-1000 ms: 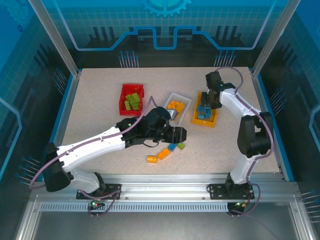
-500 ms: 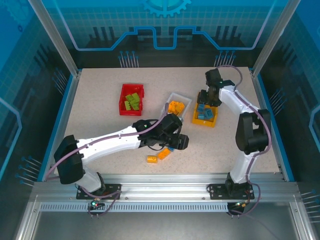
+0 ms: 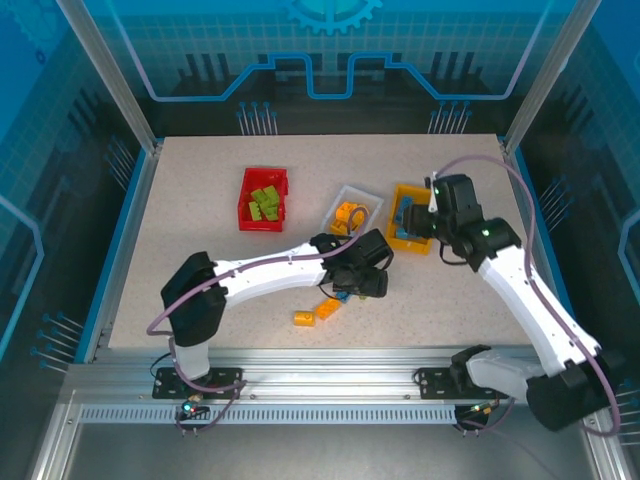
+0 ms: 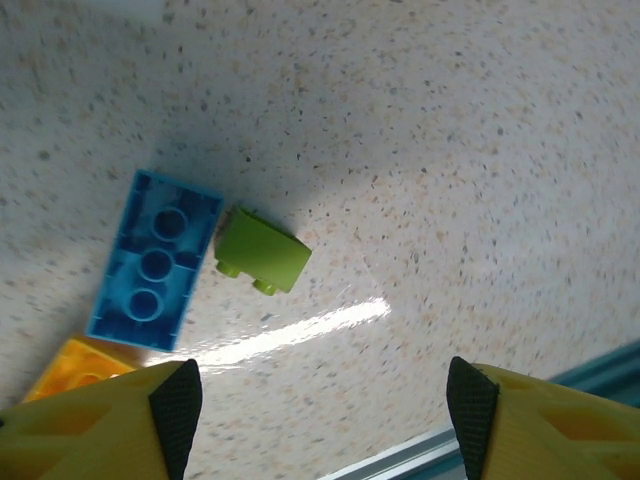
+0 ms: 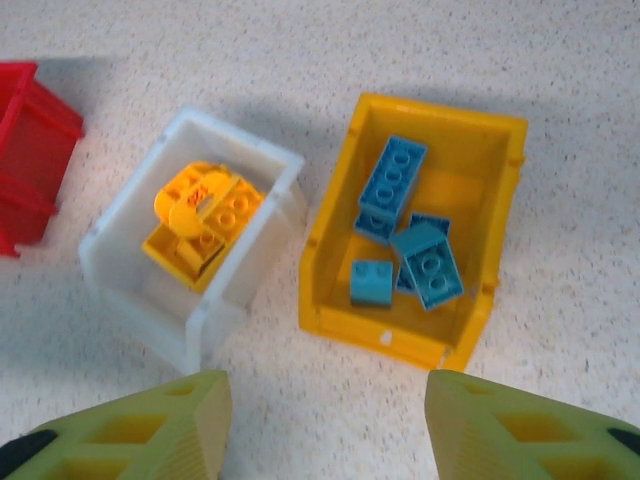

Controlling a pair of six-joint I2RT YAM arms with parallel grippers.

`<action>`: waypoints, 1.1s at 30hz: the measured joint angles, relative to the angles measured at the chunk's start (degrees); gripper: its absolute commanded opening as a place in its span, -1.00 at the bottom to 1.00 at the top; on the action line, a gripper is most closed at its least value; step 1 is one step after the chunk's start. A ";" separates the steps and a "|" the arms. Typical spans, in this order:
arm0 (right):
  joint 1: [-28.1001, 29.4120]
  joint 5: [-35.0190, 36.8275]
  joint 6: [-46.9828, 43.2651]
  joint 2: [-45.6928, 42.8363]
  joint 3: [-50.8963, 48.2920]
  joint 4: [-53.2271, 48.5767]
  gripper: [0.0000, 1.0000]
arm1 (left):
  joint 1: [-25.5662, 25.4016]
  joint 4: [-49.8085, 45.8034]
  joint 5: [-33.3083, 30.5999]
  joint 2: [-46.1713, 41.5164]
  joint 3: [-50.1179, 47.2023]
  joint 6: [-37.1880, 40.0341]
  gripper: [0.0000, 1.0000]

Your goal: Sort the legos into containers by color

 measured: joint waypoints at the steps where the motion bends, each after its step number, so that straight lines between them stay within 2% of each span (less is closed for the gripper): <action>1: 0.00 -0.26 -0.39 -2.25 -1.68 -0.22 0.22 | -0.26 0.13 0.02 0.92 0.15 -3.02 0.41; 5: 0.00 -2.34 -1.86 -12.02 -6.21 -2.34 0.28 | -0.83 1.33 0.02 3.37 0.17 -14.78 0.42; 10: 0.00 -3.89 -2.58 -21.66 -6.58 -5.29 0.28 | -0.81 1.70 -0.07 4.66 0.94 -27.50 0.46; 16: 0.00 -5.25 -2.54 -23.12 -6.56 -8.04 0.27 | -0.83 1.46 -0.11 7.41 1.73 -39.89 0.44; 21: 0.00 -6.12 -2.32 -23.12 -6.56 -8.41 0.27 | -0.63 1.53 -0.44 9.22 1.81 -44.39 0.36; 28: 0.00 -6.64 -2.12 -23.17 -6.56 -8.44 0.26 | 0.74 2.45 -0.13 12.92 1.92 -46.82 0.04; 32: 0.00 -6.69 -2.12 -23.17 -6.56 -8.44 0.26 | 1.09 3.21 -0.04 13.03 1.88 -47.04 -0.42; 33: 0.00 -6.69 -2.12 -23.17 -6.56 -8.44 0.26 | 1.18 3.78 -0.02 13.03 1.81 -46.86 -0.46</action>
